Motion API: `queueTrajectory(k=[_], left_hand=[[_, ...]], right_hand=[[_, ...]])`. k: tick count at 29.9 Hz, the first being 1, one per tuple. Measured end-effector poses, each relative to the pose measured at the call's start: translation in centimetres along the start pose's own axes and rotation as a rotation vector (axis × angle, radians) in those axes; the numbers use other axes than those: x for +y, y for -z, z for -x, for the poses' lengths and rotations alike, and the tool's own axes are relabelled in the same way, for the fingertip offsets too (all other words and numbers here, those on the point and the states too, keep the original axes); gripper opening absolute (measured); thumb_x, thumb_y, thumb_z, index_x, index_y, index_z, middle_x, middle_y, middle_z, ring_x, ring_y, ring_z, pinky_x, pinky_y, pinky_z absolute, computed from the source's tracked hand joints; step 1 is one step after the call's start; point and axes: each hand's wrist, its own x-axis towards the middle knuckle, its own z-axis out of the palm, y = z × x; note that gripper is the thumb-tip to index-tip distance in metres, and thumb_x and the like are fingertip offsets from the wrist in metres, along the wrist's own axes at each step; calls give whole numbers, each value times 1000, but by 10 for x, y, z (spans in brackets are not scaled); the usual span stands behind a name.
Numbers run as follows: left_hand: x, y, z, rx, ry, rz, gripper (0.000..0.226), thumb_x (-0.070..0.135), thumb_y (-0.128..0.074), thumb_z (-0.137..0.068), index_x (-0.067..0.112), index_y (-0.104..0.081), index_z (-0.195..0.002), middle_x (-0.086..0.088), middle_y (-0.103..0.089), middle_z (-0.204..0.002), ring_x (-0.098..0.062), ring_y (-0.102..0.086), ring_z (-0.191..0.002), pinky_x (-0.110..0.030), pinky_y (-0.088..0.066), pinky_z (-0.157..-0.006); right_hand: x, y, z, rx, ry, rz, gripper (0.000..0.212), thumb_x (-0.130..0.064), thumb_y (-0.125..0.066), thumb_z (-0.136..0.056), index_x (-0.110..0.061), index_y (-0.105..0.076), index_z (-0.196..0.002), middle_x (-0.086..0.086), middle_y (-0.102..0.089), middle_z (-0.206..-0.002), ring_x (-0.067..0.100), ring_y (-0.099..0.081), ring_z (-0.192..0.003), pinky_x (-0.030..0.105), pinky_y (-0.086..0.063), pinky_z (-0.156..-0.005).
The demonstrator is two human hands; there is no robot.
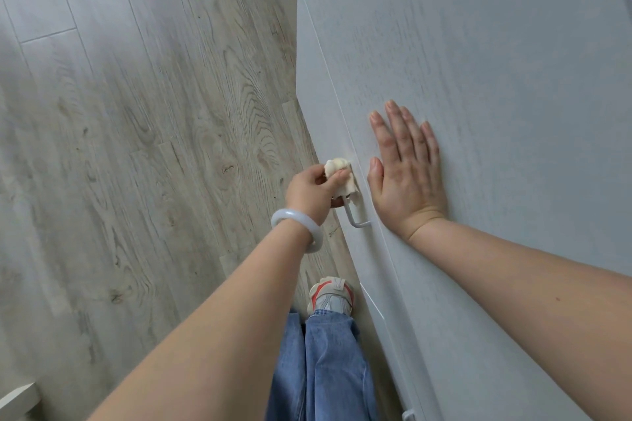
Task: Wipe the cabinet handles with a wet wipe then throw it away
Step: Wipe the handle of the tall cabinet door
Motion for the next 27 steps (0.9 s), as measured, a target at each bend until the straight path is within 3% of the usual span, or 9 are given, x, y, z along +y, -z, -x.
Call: queueTrajectory(k=[2, 5, 9, 11, 15, 17, 20, 24, 27], left_hand=[[-11, -7, 10, 85, 31, 132, 17, 15, -63, -90, 2, -67, -100, -11, -68, -89, -20, -68, -81, -37, -60, -77], [-20, -9, 18, 166, 60, 36, 15, 21, -65, -88, 7, -68, -89, -7, -67, -81, -24, -66, -79, -41, -58, -83], [-2, 1, 5, 197, -31, -294, 25, 27, -66, -82, 2, -63, -79, -1, -51, -63, -18, -46, -56, -28, -40, -55], [11, 2, -4, 188, -55, -330, 22, 25, -65, -80, 4, -58, -76, 0, -48, -64, -15, -40, -55, -27, -34, -52], [16, 2, -13, 164, -111, -333, 25, 26, -70, -77, 18, -48, -88, 0, -59, -85, -20, -61, -71, -35, -54, -63], [13, 4, -15, 111, -116, -272, 28, 27, -74, -77, 16, -55, -95, -7, -65, -93, -25, -68, -82, -41, -60, -71], [9, 0, -16, 86, -127, -137, 16, 19, -74, -78, 11, -61, -83, -15, -67, -85, -29, -70, -83, -44, -60, -73], [-11, -22, 5, 158, 128, 493, 11, 8, -69, -84, 10, -62, -93, -3, -64, -75, -16, -62, -69, -30, -55, -70], [-25, -34, 18, 191, 226, 690, 15, 8, -68, -84, 7, -62, -97, -4, -65, -79, -17, -61, -72, -35, -52, -79]], right_hand=[[0, -1, 0, 2, 1, 3, 61, -26, -36, -90, -14, -31, -149, 9, -24, -157, 23, -21, -146, 48, -17, -118], [0, -1, 0, 3, 1, 1, 61, -26, -36, -90, -14, -31, -149, 9, -24, -157, 23, -22, -145, 48, -18, -117], [1, -1, 1, 4, 1, 3, 61, -26, -37, -90, -14, -31, -149, 9, -24, -157, 23, -21, -146, 49, -18, -117], [0, -1, 1, 4, 0, 5, 61, -26, -36, -90, -14, -30, -149, 8, -24, -157, 23, -21, -146, 49, -18, -117], [0, -2, 0, 9, -2, 9, 61, -26, -37, -90, -14, -31, -149, 8, -24, -157, 23, -22, -146, 48, -17, -118], [1, -2, 0, 10, 0, 11, 60, -26, -37, -90, -14, -31, -149, 8, -24, -157, 23, -22, -145, 48, -17, -118], [1, -2, 1, 13, 4, 13, 60, -25, -38, -90, -13, -32, -149, 9, -25, -157, 23, -23, -145, 48, -18, -117], [1, -2, 2, 18, 5, 7, 60, -25, -36, -91, -13, -32, -149, 9, -25, -157, 24, -23, -145, 48, -17, -118], [0, -2, 1, 22, 4, 8, 59, -25, -36, -90, -13, -32, -149, 9, -26, -157, 23, -23, -145, 48, -18, -118]])
